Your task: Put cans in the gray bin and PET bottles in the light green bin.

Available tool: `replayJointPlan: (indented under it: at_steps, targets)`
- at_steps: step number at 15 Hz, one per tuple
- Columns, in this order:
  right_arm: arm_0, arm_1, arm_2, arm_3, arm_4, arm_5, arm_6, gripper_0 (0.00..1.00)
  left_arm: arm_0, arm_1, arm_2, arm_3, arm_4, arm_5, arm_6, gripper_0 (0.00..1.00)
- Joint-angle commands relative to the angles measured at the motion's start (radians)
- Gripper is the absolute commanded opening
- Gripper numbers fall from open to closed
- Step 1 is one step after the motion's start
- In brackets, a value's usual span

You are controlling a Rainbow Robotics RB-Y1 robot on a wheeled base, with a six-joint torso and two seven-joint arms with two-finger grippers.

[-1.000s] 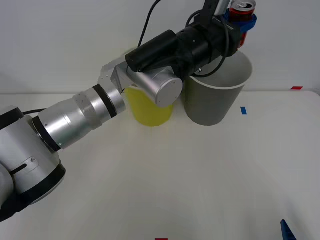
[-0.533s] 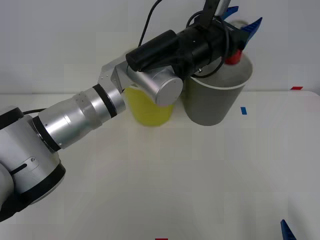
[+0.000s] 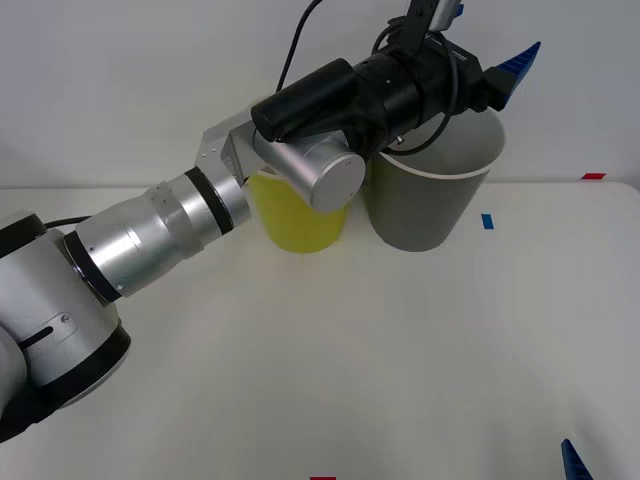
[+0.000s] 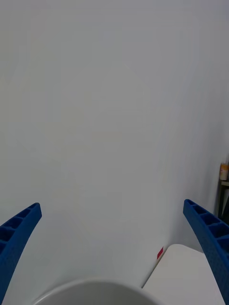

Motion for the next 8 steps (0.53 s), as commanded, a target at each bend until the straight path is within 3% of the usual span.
replayJointPlan:
  at_steps: [1, 6, 8]
  targets:
    - [0.000, 0.000, 0.000, 0.000, 0.000, 0.000, 0.000, 1.00, 0.000, 0.000, 0.000, -0.001, 0.000, 0.000, 0.002, 1.00]
    - [0.000, 0.000, 0.000, 0.000, 0.000, 0.000, 0.000, 1.00, 0.000, 0.009, 0.000, -0.013, 0.000, -0.001, 0.005, 1.00]
    - [0.000, 0.000, 0.000, 0.000, 0.000, 0.000, 0.000, 1.00, 0.001, 0.060, 0.002, -0.067, -0.007, 0.030, 0.006, 1.00]
